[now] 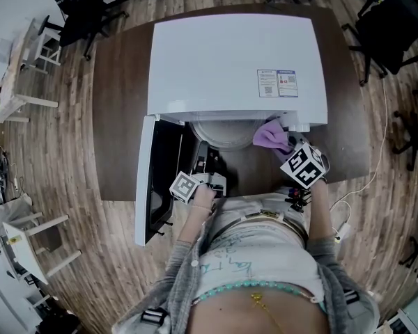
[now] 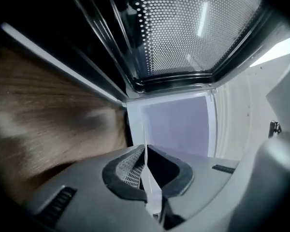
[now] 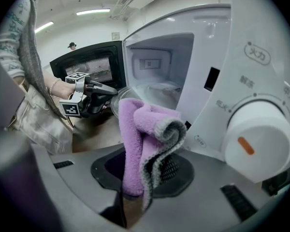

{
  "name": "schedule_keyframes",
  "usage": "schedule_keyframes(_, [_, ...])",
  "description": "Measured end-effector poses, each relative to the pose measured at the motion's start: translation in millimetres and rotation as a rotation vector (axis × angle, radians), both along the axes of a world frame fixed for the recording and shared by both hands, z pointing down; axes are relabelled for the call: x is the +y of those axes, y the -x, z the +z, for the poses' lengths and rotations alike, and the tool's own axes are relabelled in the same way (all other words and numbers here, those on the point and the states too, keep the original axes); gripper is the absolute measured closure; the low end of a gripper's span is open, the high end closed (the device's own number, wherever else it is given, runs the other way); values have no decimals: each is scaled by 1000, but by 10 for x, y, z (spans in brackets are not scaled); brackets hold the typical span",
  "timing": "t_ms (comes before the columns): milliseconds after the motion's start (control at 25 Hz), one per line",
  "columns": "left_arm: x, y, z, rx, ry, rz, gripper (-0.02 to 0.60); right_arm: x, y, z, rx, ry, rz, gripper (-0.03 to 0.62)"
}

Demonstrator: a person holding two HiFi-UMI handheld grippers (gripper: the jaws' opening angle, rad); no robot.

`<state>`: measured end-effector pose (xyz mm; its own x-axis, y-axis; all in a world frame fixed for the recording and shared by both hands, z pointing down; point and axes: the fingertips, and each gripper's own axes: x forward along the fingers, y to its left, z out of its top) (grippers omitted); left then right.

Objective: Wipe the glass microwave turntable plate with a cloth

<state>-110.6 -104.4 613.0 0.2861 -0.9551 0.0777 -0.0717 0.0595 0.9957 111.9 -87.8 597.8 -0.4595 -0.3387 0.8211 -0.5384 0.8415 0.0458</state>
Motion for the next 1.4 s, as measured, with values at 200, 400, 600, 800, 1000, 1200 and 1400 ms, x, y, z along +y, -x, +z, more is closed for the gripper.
schedule_keyframes(200, [-43, 96, 27, -19, 21, -16, 557, 48, 132, -48, -27, -2, -76, 485])
schedule_keyframes(400, [-162, 58, -23, -15, 3, -8, 557, 77, 257, -73, -48, 0, -141, 485])
schedule_keyframes(600, [-391, -63, -67, -1, -13, 1, 558, 73, 325, -66, -40, -2, -173, 485])
schedule_keyframes(800, [-520, -119, -133, 8, -35, 14, 558, 41, 346, -102, -44, -10, -172, 485])
schedule_keyframes(1000, [-553, -86, -57, -11, -9, 20, 558, 43, 415, -122, -68, -7, -175, 485])
schedule_keyframes(1200, [-691, -113, -129, -11, -32, 33, 558, 41, 490, -100, -94, 2, -171, 485])
schedule_keyframes(1400, [-710, -70, 16, -69, 6, 39, 558, 69, 524, -62, -84, 6, -185, 485])
